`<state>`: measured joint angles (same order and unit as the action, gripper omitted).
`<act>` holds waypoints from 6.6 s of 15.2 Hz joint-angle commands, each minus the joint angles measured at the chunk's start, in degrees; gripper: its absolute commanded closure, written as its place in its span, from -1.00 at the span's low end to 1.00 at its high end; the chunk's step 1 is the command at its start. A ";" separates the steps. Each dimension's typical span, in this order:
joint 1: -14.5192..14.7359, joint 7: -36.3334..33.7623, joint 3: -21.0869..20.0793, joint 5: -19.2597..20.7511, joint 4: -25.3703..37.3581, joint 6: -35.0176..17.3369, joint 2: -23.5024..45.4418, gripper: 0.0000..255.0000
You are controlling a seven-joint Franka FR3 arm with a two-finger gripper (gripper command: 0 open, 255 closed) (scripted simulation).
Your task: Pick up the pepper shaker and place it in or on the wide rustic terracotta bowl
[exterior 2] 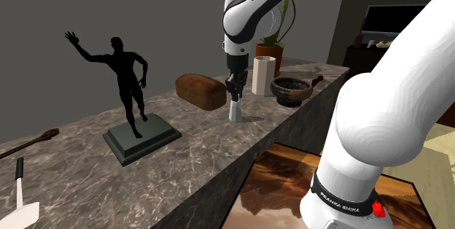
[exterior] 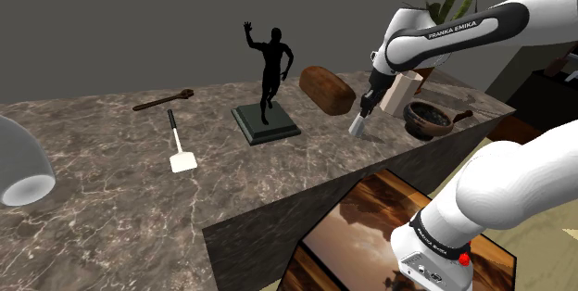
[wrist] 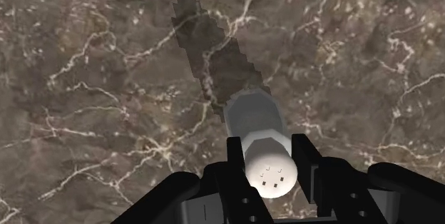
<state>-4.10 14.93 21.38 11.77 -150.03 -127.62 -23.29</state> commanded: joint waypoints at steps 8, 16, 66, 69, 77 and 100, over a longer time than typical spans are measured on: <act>-0.03 -0.04 -0.15 0.00 0.41 0.92 -0.50 1.00; -0.08 -0.18 -1.31 -0.24 4.30 8.11 -3.83 1.00; -6.31 34.19 23.17 6.15 37.38 32.75 -1.29 1.00; -6.52 33.91 23.51 6.54 34.90 30.54 -1.61 1.00; -6.92 33.42 24.83 7.43 28.82 24.54 -1.78 1.00; -6.93 33.31 27.20 8.09 22.35 16.87 -0.60 -1.00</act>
<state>-11.03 48.24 48.58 19.87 -127.68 -110.75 -23.89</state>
